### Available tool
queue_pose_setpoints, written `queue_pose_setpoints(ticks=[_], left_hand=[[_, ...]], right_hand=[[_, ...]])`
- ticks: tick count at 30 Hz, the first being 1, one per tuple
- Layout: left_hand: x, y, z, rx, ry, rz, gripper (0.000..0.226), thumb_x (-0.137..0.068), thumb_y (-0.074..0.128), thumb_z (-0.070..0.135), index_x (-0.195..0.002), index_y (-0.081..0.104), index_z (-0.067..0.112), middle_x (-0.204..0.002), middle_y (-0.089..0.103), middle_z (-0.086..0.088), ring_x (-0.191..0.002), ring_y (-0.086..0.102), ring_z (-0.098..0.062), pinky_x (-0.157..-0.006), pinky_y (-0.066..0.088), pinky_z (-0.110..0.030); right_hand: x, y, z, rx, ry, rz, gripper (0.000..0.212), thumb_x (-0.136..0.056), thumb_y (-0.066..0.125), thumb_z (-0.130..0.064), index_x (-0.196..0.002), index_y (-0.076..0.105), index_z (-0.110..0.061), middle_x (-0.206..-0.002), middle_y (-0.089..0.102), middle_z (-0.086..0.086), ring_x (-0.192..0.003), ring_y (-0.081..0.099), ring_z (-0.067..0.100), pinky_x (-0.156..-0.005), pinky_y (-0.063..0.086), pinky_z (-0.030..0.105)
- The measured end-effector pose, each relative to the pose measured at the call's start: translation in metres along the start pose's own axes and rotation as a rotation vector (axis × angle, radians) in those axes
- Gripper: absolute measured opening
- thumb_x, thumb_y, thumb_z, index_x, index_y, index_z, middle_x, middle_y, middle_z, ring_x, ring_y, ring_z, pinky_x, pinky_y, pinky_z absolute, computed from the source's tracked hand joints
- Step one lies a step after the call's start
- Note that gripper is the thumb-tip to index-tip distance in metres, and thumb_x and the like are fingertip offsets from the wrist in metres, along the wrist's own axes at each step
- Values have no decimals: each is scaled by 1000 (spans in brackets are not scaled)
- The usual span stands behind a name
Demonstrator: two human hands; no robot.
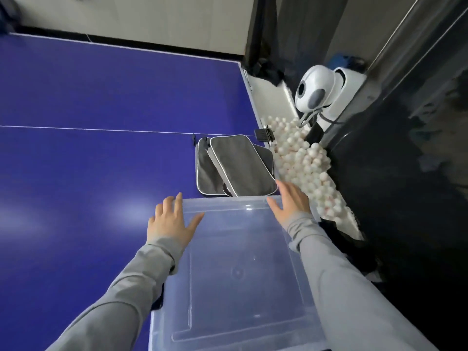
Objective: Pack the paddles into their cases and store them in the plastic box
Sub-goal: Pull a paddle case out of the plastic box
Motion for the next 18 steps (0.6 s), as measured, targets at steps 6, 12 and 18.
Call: queue_pose_setpoints(ticks=[6, 12, 18], left_hand=[[3, -4, 1, -104, -53, 33, 118, -58, -14, 89, -141, 34, 20, -137, 41, 0, -123, 41, -25, -87, 44, -40], [1, -7, 5, -33, -67, 64, 99, -66, 20, 80, -132, 47, 13, -127, 50, -5, -113, 49, -31, -73, 52, -43], [2, -15, 10, -12, -81, 85, 114, -63, 2, 91, -129, 51, 12, -125, 52, -5, -111, 51, -31, -62, 51, -39]], right_hand=[[-89, 21, 32, -34, 16, -88, 53, -91, 53, -37, -137, 41, -13, -137, 48, 11, -128, 38, 29, -102, 31, 40], [-146, 68, 55, -153, 140, -265, 58, -88, 58, -39, -135, 43, -8, -135, 49, 18, -128, 40, 34, -106, 31, 39], [-167, 107, 64, -99, 182, -378, 67, -83, 60, -49, -128, 45, -3, -133, 48, 20, -126, 42, 35, -104, 33, 37]])
Point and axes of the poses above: each hand's wrist, its own x-axis away from the middle knuckle, its own y-axis out of the palm, z = x × y, the point moved 7 cm from there along -x, towards the middle knuckle
